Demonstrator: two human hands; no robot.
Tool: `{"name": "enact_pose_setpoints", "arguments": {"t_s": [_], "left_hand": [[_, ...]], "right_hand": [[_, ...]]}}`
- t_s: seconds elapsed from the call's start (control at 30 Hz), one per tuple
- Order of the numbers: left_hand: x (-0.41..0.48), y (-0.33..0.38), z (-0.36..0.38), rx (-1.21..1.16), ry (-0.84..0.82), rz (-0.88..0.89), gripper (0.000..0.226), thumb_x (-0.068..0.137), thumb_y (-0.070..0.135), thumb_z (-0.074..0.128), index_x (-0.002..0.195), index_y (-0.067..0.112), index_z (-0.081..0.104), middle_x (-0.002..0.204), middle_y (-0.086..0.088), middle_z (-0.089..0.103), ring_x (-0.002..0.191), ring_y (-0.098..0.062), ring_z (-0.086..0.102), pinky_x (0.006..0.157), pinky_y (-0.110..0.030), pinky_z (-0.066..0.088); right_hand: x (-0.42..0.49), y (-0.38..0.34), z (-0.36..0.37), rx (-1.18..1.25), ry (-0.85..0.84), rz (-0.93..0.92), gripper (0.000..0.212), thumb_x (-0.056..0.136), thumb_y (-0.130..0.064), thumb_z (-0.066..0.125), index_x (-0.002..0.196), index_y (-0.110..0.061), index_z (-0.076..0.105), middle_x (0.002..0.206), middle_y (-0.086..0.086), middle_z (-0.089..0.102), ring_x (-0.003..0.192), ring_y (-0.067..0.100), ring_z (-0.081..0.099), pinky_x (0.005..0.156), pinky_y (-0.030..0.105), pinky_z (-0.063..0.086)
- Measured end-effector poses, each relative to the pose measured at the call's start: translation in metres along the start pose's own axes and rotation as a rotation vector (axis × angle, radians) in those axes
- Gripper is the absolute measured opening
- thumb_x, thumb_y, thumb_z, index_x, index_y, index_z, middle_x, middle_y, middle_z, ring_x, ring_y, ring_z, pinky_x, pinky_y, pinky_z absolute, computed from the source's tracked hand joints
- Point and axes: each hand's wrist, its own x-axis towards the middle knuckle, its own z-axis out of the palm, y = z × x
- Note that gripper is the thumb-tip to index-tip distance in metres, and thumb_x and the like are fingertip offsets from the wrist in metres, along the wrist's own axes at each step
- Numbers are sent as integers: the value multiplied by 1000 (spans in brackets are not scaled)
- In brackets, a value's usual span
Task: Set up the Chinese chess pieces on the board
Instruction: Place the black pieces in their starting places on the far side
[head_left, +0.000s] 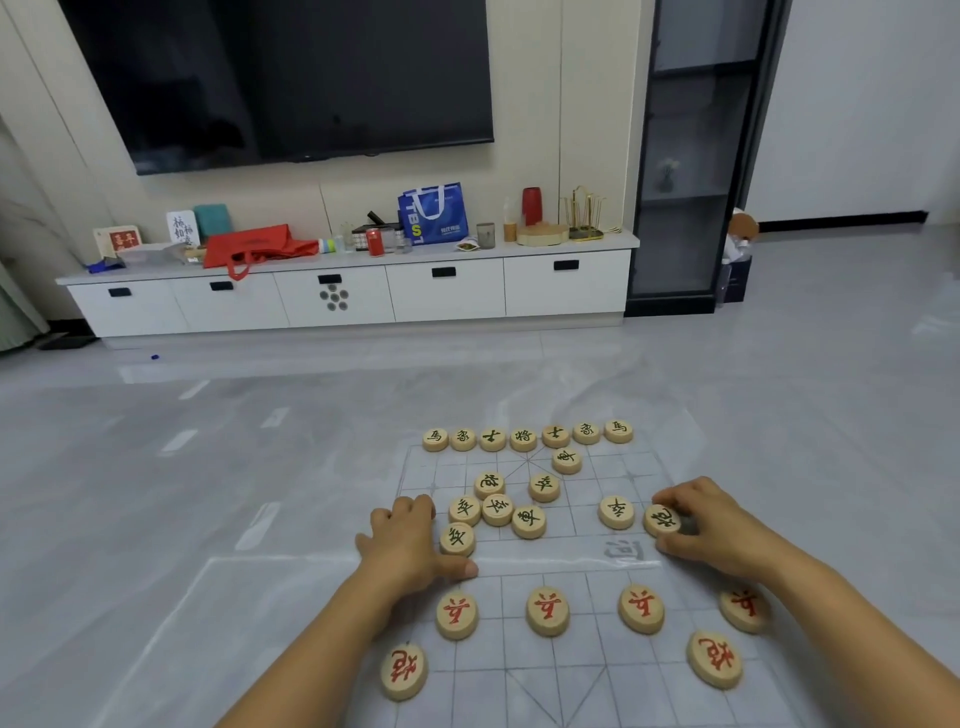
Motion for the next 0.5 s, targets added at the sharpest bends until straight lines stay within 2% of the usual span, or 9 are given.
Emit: {"name": "enact_pose_setpoints", "arguments": {"t_s": [0.07,0.17,0.3,0.37,0.5], "left_hand": [[1,0,0,3,-5,0,79,66,59,70,127,22,36,137,-1,37,124,-26,32,102,-44,35],[0,0,1,24,-14,8,75,67,59,69,124,21,38,136,-2,38,123,-26,33,102,-45,35],[-1,-2,1,20,-14,19,72,67,60,67,121,21,40,134,-2,39,122,-26,34,102,-45,34],[-1,-2,2,12,-12,21,71,67,60,67,120,21,40,133,-1,40,121,-26,34,102,-46,34],[-1,-3,2,18,-15,22,71,67,60,67,120,21,40,133,-2,41,121,-26,34,102,-46,34]], "right_hand": [[0,-3,0,-26,-2,6,57,83,-36,62,134,-26,38,127,0,37,121,18,39,104,30,35],[0,-12,2,-58,6,-9,60,86,-44,54,139,-36,28,133,1,36,125,20,35,105,35,34],[4,-25,10,-223,3,-93,57,91,-41,47,142,-38,21,152,-5,16,137,19,22,109,38,27],[5,-27,14,-308,-20,-133,54,93,-38,43,142,-38,20,155,-10,9,139,18,18,109,38,24],[3,-27,14,-356,-11,-156,50,95,-33,40,142,-35,23,151,-11,22,137,16,22,108,35,24]]}}
